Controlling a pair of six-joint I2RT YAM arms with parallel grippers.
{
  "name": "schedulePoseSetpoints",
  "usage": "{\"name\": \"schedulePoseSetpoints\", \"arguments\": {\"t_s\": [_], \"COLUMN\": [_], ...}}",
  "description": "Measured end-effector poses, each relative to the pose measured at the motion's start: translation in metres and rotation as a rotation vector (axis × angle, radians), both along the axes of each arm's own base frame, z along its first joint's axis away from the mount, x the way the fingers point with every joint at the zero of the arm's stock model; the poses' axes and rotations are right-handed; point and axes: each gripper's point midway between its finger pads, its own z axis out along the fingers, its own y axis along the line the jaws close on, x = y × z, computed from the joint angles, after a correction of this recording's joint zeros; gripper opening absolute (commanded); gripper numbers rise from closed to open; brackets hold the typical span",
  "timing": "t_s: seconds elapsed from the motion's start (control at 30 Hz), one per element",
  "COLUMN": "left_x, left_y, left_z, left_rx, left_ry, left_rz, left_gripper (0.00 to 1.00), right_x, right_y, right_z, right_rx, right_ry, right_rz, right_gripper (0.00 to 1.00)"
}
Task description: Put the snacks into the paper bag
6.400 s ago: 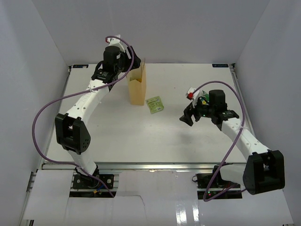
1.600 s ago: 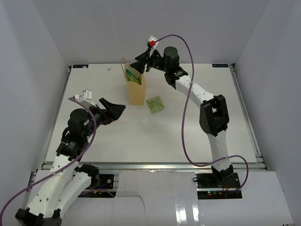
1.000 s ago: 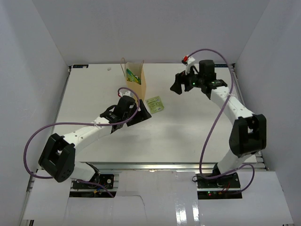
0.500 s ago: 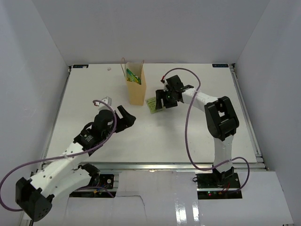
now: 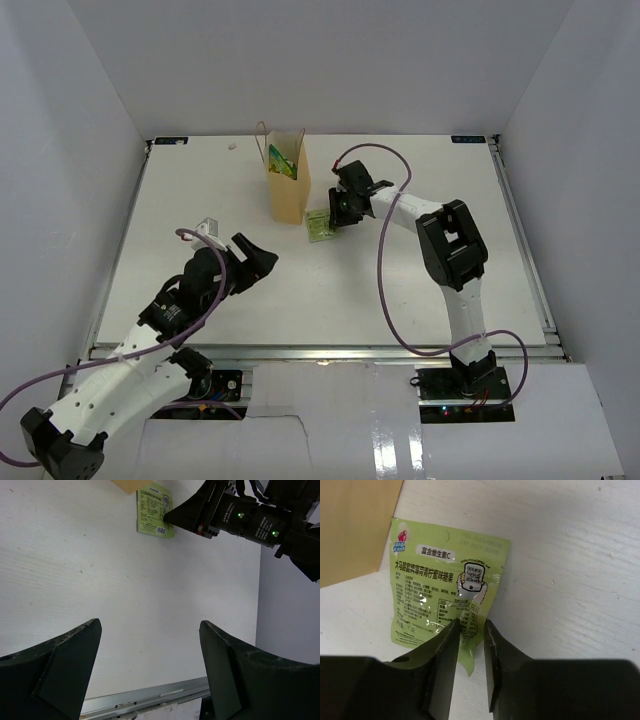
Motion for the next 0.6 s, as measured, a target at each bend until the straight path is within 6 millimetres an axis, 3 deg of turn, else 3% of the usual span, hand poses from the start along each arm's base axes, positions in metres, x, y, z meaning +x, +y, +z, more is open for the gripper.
{"name": "schedulePoseSetpoints", "arguments": {"t_s": [0.17, 0.4, 0.53, 0.6], "left_x": [0.006, 0.016, 0.027, 0.033], "left_y": [-0.012, -0.038, -0.058, -0.068], "left_z": [0.000, -0.009, -0.015, -0.022], "left_rx": [-0.035, -0.155, -0.192, -0.196], "left_ry": [0.002, -0.023, -0.021, -0.011], "left_rz": [-0.024, -0.074, -0.113, -0.135], "left_gripper": [0.91, 0.91, 0.91, 0.91], "right_x": [-0.002, -0.018, -0.048, -0.068], "right_y": [-0.009, -0.050, -0.071, -0.071], "right_z": [-0.005, -0.006, -0.001, 0.007], "right_rx": [0.010, 0.087, 0.210, 0.272], "right_ry": [-0.002, 0.061, 0.104, 0.111], "right_rz": [-0.029, -0.009, 0.098, 0.166], "right_gripper": [0.08, 0.08, 0.08, 0.08]}}
